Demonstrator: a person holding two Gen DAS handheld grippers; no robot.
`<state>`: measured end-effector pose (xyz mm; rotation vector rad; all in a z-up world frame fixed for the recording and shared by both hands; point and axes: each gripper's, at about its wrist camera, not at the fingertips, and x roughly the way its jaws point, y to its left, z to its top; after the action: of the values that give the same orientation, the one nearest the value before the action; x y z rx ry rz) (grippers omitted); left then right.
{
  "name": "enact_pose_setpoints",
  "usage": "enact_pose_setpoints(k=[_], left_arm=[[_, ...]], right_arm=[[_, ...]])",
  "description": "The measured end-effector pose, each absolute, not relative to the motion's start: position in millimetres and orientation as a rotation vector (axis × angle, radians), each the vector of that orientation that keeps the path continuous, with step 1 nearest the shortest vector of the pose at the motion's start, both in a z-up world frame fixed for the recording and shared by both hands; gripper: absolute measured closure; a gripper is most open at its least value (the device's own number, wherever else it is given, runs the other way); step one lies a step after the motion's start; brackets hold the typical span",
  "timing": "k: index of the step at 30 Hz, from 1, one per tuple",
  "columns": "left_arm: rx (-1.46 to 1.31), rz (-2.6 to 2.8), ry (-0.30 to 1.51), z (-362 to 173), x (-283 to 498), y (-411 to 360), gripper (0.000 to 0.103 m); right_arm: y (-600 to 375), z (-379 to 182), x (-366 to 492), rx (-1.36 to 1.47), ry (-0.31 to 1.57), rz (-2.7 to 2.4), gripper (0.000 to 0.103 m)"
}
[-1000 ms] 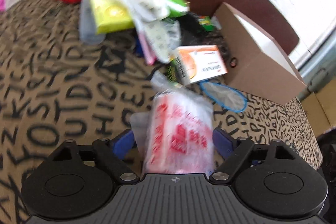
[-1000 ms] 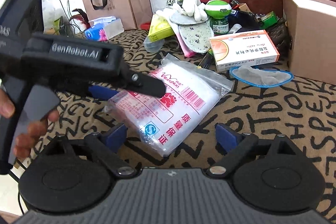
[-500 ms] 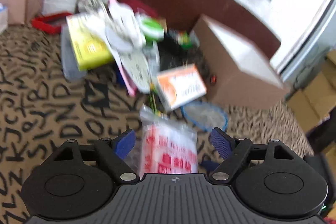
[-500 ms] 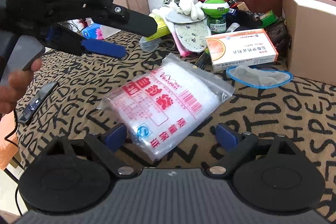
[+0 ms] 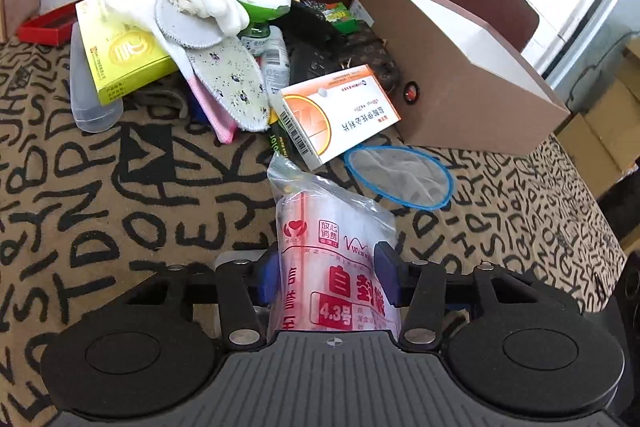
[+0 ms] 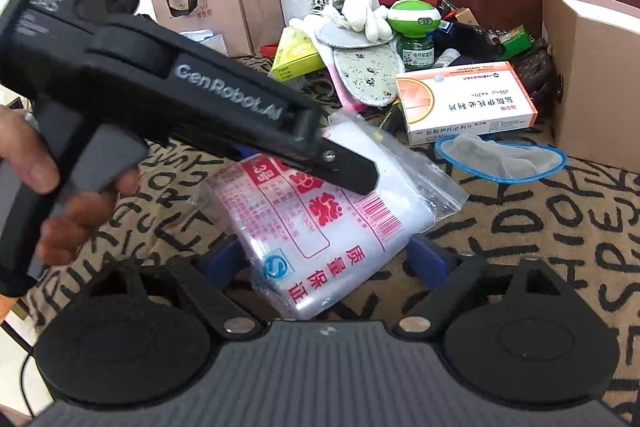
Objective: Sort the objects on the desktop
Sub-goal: 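Lift the zip-bag pack clear of the pile with the left gripper, then carry the zip-bag pack with the left gripper into the box and open it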
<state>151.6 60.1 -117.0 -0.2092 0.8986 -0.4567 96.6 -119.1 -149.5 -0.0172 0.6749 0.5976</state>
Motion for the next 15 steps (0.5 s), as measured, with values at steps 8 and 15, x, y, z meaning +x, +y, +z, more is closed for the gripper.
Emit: enact_pose_setpoints(k=[8,15], left_arm=[[-0.159,-0.420,0.881,-122,145,40,0.037],[-0.203,-0.457,0.817,-89,120,24,0.045]], right_arm=[[-107,-157,97,-0.042,0.658,0.565,0.011],[-119,-130,85,0.027,0.616,0.627,0.043]])
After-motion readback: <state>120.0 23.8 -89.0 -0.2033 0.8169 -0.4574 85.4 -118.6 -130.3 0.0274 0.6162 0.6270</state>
